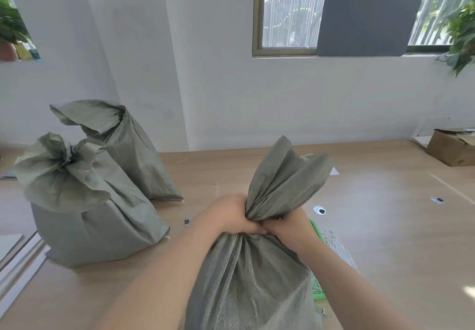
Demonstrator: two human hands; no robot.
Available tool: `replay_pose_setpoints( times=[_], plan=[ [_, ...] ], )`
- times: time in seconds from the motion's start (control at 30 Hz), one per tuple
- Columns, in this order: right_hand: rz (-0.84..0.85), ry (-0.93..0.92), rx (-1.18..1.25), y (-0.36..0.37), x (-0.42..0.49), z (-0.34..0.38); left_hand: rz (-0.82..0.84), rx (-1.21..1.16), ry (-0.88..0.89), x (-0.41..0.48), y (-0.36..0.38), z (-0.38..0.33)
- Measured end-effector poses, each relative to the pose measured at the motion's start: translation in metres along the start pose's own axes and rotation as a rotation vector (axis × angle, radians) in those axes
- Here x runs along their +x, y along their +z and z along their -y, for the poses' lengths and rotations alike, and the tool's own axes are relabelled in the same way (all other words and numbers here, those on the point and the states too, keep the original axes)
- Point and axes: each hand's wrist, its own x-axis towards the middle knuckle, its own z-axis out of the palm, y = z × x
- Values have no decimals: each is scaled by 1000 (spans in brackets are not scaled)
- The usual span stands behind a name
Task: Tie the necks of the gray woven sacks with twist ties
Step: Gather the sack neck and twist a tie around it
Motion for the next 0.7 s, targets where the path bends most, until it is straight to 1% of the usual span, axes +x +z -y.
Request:
replay_pose_setpoints(
  times=[0.17, 0.27, 0.3, 0.43, 0.63, 0.7],
  plan=[
    [31, -46, -110, 3, 7, -6, 142, -219, -99, 1, -11, 2],
    [44, -87, -153, 4, 8, -9, 164, -437, -170, -2, -7, 4],
    [42, -102, -166, 5, 8, -11, 163, -476, -181, -2, -5, 5],
    [41, -124, -219, 9, 8, -15, 175, -433, -226, 4, -1, 7],
    [47, -137, -340, 14, 7, -17, 219, -246, -264, 13, -9, -5],
    [29, -153, -383, 16, 6, -18, 226, -262, -285, 16, -7, -5]
  ],
)
